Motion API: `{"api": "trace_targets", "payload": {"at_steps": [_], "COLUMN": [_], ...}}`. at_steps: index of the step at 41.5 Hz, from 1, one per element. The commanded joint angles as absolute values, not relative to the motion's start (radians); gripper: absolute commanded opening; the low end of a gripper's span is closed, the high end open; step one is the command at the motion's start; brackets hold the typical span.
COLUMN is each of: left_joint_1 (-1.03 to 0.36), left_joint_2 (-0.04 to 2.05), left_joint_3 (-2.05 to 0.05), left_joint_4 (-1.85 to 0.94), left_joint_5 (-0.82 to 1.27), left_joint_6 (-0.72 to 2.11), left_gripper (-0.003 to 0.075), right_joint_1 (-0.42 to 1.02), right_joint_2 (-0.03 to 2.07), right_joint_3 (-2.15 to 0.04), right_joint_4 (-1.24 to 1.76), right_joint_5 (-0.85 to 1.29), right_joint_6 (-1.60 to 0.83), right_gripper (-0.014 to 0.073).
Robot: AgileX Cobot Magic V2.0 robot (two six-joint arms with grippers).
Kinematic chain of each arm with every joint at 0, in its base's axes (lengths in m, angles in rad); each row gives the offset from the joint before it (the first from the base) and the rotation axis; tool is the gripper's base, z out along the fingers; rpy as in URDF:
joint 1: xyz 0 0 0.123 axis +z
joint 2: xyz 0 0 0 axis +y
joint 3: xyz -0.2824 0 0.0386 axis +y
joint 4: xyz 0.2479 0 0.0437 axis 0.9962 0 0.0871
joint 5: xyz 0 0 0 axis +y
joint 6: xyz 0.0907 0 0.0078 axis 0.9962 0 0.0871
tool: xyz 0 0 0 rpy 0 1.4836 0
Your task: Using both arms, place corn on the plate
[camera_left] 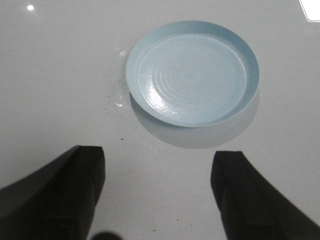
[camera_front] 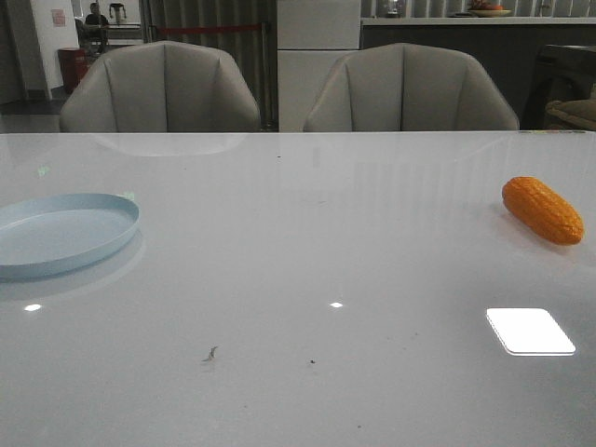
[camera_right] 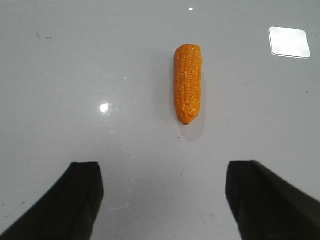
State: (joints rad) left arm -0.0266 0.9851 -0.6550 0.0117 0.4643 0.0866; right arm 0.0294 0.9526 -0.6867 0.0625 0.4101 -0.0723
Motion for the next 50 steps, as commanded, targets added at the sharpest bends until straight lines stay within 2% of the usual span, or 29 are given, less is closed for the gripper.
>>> {"api": "trace_targets", "payload": {"at_steps": [1, 7, 18, 31, 38, 50], "left_joint_1": [-0.027, -0.027, -0.001, 0.055, 0.055, 0.058], "left_joint_2": [1.045, 1.212, 1.556, 1.838, 1.946, 2.046], "left_joint_3": [-0.737, -0.869, -1.245, -1.6, -1.672, -1.681], "left_joint_4": [0.0, 0.0, 0.007, 0.01, 0.013, 0.015], "left_joint_5": [0.423, 0.5, 0.716, 0.859, 0.88, 0.909], "left_joint_6": [0.073, 0.073, -0.017, -0.026, -0.026, -0.024], "left_gripper": [0.0507, 0.0508, 0.051, 0.0508, 0.0509, 0.0508], "right_joint_1": [0.029, 0.029, 0.029, 0.029, 0.029, 0.029], "right_joint_2": [0.943, 0.943, 0.943, 0.943, 0.943, 0.943], "right_joint_3": [-0.72, -0.72, -0.72, -0.72, -0.72, -0.72], "right_joint_4": [0.066, 0.066, 0.066, 0.066, 0.066, 0.066], "right_joint_5": [0.345, 0.345, 0.345, 0.347, 0.348, 0.35], "right_joint_6": [-0.077, -0.077, -0.077, -0.077, -0.077, -0.077], "right_gripper": [0.0612, 0.0612, 0.0612, 0.0612, 0.0612, 0.0612]}}
